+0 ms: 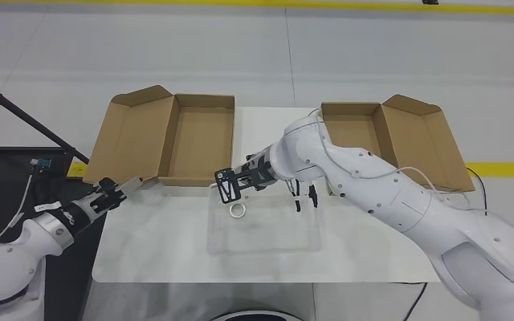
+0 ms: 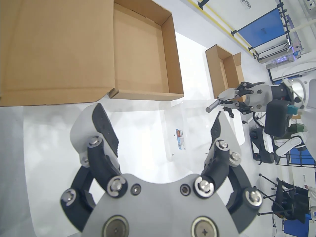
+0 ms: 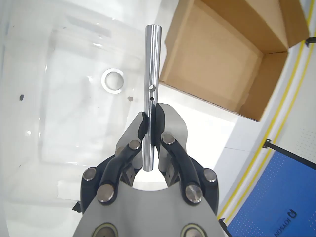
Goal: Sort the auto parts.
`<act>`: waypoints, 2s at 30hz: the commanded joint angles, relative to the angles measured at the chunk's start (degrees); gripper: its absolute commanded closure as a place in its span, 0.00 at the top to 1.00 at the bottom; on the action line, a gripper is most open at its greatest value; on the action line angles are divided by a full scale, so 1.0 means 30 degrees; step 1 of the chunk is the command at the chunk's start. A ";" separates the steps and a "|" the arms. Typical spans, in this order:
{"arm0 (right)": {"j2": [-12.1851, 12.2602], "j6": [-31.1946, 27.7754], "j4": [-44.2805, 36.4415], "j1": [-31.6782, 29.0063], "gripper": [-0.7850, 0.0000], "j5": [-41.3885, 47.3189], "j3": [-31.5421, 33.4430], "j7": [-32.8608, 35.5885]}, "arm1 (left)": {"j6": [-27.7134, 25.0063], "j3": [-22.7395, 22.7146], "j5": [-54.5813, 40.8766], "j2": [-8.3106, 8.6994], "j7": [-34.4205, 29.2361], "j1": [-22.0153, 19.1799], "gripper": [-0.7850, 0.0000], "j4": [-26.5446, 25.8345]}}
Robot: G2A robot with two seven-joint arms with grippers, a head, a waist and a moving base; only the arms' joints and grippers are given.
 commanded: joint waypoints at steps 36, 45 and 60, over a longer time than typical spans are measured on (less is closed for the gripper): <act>-0.5609 0.4558 0.8934 0.0265 0.00 -0.2086 -0.1404 -0.5808 | 0.0222 -0.1203 -0.1325 0.0078 0.2258 0.2048 1.00 -0.0271; -0.8977 0.6416 1.3920 -0.0073 0.00 -0.2746 -0.1939 -0.9209 | 0.0158 -0.1166 -0.1412 0.0182 0.2336 0.2276 1.00 -0.0258; -1.2746 0.5637 2.0099 -0.0593 0.00 -0.2941 -0.1911 -1.0988 | 0.0232 -0.1050 -0.1440 0.0398 0.2333 0.2211 1.00 0.0062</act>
